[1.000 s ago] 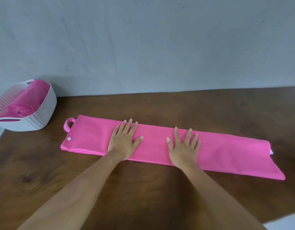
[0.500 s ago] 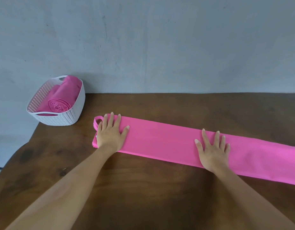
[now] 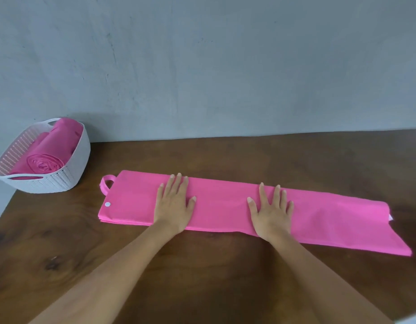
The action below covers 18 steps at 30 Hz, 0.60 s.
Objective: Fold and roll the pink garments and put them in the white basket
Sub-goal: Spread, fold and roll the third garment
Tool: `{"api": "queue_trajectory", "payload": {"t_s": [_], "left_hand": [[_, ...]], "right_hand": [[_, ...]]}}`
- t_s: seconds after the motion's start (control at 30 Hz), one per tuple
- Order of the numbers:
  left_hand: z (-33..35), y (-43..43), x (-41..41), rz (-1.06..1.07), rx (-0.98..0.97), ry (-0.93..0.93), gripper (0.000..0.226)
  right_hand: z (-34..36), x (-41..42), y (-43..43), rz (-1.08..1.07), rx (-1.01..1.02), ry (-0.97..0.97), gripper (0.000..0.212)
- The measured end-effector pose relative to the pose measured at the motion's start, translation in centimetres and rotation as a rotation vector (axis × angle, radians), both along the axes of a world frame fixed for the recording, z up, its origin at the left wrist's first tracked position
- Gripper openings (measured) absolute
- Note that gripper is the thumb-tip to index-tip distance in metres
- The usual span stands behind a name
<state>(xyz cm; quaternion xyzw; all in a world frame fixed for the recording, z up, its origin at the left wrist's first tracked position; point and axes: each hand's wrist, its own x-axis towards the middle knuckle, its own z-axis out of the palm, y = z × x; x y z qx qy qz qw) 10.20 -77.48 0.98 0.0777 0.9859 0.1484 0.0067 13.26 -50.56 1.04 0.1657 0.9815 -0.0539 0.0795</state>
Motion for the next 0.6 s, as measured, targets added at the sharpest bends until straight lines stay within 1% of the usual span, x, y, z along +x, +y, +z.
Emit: {"api": "queue_trajectory", "payload": {"t_s": [0.07, 0.17, 0.27, 0.33, 0.47, 0.6], "left_hand": [[0.2, 3.7, 0.7, -0.089, 0.017, -0.012, 0.065], [0.4, 8.5, 0.9, -0.163, 0.04, -0.035, 0.063], [0.6, 12.6, 0.9, -0.212, 0.053, -0.042, 0.062], [0.5, 15.1, 1.0, -0.231, 0.046, -0.05, 0.062], [-0.5, 17.5, 1.3, -0.205, -0.05, -0.024, 0.063], [-0.9, 17.3, 1.3, -0.191, -0.071, 0.002, 0.065]], "right_hand": [[0.0, -0.1, 0.7, 0.021, -0.04, 0.006, 0.076], [0.3, 0.1, 2.9, 0.096, -0.126, 0.006, 0.075], [0.6, 1.3, 5.4, 0.217, -0.173, 0.03, 0.086], [0.8, 2.1, 6.9, 0.292, -0.148, 0.039, 0.091], [0.5, 3.3, 10.0, 0.373, -0.071, 0.032, 0.08], [0.3, 4.0, 15.6, 0.41, -0.001, 0.028, 0.075]]}}
